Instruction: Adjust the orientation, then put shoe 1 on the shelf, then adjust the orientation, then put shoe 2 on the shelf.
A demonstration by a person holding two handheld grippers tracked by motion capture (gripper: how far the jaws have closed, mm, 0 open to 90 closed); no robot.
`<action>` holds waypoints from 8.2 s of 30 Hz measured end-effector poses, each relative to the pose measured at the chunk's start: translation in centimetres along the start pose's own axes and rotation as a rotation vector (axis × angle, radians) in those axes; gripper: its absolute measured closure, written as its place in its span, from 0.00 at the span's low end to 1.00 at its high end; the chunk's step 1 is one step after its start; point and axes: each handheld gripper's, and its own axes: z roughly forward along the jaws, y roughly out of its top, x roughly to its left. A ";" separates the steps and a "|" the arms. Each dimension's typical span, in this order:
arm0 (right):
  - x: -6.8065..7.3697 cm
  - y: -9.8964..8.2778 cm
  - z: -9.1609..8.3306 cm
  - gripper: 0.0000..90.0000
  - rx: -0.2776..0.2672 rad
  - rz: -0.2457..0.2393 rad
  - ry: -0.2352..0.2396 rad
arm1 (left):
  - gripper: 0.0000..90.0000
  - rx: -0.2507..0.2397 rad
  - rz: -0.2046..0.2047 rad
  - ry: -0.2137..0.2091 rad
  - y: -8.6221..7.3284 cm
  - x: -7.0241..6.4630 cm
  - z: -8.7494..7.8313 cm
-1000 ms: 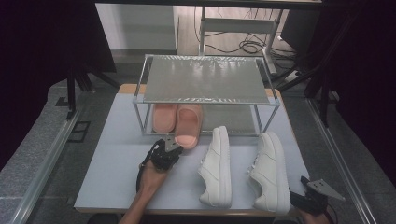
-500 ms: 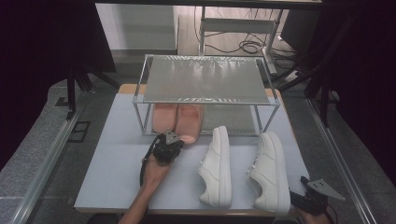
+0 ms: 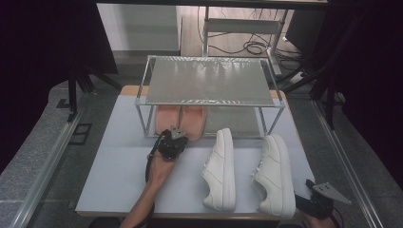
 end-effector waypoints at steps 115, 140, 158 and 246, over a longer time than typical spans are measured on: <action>0.0 -0.1 0.0 0.17 -0.007 0.004 -0.002 | 0.16 -0.034 -0.092 -0.057 -8.8 1.0 -11.5; 0.1 1.3 0.0 0.20 0.100 -0.003 -0.017 | 0.15 0.093 -0.067 -0.020 -11.0 0.9 -10.1; -0.5 3.4 -1.8 0.26 0.189 0.036 -0.040 | 0.15 0.092 -0.066 -0.018 -11.0 0.9 -10.1; -1.2 7.4 -4.7 1.00 0.260 -0.056 -0.036 | 0.16 0.089 -0.067 -0.015 -11.1 0.9 -10.1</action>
